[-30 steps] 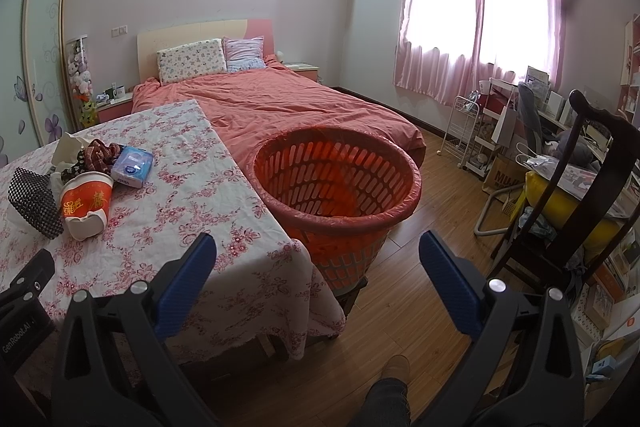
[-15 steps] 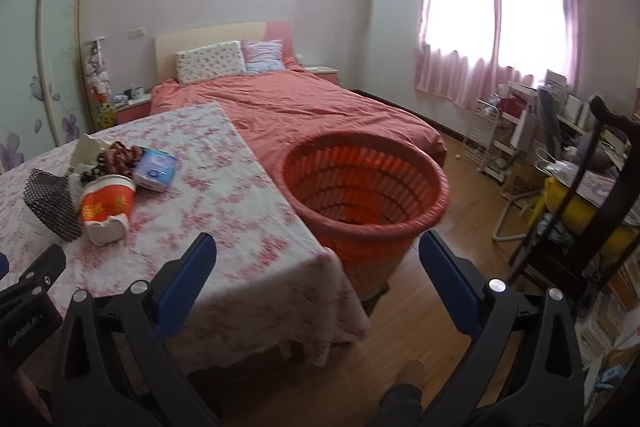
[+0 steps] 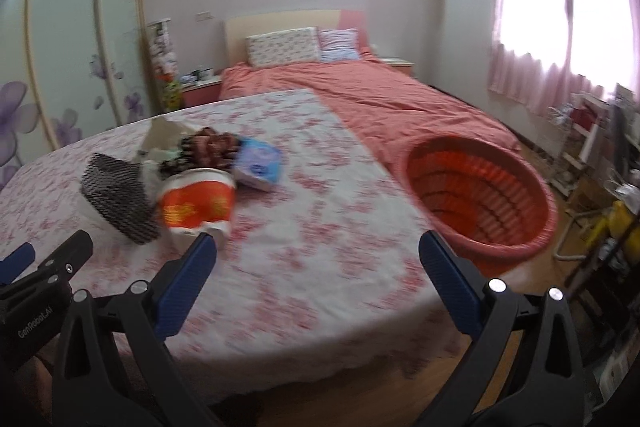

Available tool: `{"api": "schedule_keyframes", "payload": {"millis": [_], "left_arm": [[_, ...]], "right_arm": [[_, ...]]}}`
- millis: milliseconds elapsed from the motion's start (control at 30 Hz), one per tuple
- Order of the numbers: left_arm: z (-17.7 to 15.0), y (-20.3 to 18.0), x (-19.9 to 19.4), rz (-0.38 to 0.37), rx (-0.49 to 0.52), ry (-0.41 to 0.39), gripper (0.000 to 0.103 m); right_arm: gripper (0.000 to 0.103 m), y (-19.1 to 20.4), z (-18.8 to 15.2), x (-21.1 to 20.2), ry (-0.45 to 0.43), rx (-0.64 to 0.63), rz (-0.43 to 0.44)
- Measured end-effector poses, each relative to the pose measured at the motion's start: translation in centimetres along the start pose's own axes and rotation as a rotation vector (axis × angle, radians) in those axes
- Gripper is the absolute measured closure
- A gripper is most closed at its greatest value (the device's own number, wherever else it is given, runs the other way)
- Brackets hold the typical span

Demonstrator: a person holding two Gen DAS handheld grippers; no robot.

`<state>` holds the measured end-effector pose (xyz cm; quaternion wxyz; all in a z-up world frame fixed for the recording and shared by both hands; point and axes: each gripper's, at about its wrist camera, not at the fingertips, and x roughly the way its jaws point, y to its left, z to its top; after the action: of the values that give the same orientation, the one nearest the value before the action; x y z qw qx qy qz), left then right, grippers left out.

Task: Collect trash
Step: 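Grasp the orange-and-white paper cup with the right gripper while the left approaches the black mesh bag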

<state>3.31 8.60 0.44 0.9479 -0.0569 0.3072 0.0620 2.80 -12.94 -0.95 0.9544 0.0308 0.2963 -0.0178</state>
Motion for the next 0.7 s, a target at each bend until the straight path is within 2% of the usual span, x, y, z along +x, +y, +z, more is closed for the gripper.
{"api": "schedule_keyframes", "payload": {"millis": [200,367,700], "left_arm": [[0.9,3.8,0.9,0.031,-0.059,-0.001,0.002],[1.3,6.3,1.1,0.042,-0.095,0.002,0.002],[1.0,8.2,1.5,0.049,-0.093,-0.003,0.002]], "right_arm": [[0.005,4.6,1.0,3.3,0.037,-0.051,0.116],[0.006,7.1,1.1,6.3,0.091,-0.077,0.169],[0.009,7.8,0.6,10.5,0.189,-0.058,0.168]]}}
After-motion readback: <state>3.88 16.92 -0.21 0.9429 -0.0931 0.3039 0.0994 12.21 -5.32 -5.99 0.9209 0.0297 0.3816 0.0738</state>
